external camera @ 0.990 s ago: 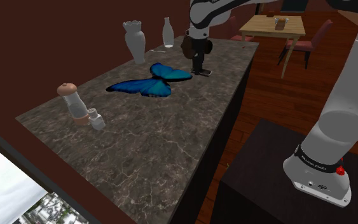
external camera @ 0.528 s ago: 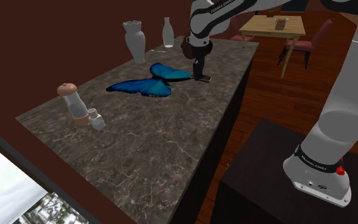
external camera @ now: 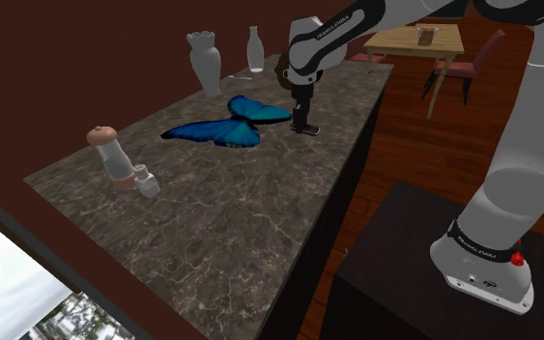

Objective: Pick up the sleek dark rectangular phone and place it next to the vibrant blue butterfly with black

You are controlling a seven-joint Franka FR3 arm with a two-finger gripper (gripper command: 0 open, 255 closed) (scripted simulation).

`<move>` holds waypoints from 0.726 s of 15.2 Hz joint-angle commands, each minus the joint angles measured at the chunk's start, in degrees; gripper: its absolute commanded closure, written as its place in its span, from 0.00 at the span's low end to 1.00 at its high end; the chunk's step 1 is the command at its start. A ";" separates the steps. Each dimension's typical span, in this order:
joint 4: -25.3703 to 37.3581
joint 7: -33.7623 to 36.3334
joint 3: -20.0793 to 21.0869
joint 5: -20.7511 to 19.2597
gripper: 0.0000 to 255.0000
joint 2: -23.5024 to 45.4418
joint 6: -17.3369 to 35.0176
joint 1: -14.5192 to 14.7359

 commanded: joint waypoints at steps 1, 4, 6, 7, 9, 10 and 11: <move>-0.61 -0.04 -0.03 -0.05 1.00 0.67 1.30 0.00; -1.26 -0.03 -0.05 -0.13 1.00 1.47 2.75 0.03; -1.25 -0.03 -0.05 -0.13 1.00 1.47 2.75 0.03; -1.25 -0.03 -0.05 -0.13 1.00 1.47 2.75 0.03; -1.25 -0.03 -0.05 -0.13 1.00 1.47 2.75 0.03; -1.25 -0.03 -0.05 -0.13 1.00 1.47 2.75 0.03; -1.25 -0.03 -0.05 -0.13 1.00 1.47 2.75 0.03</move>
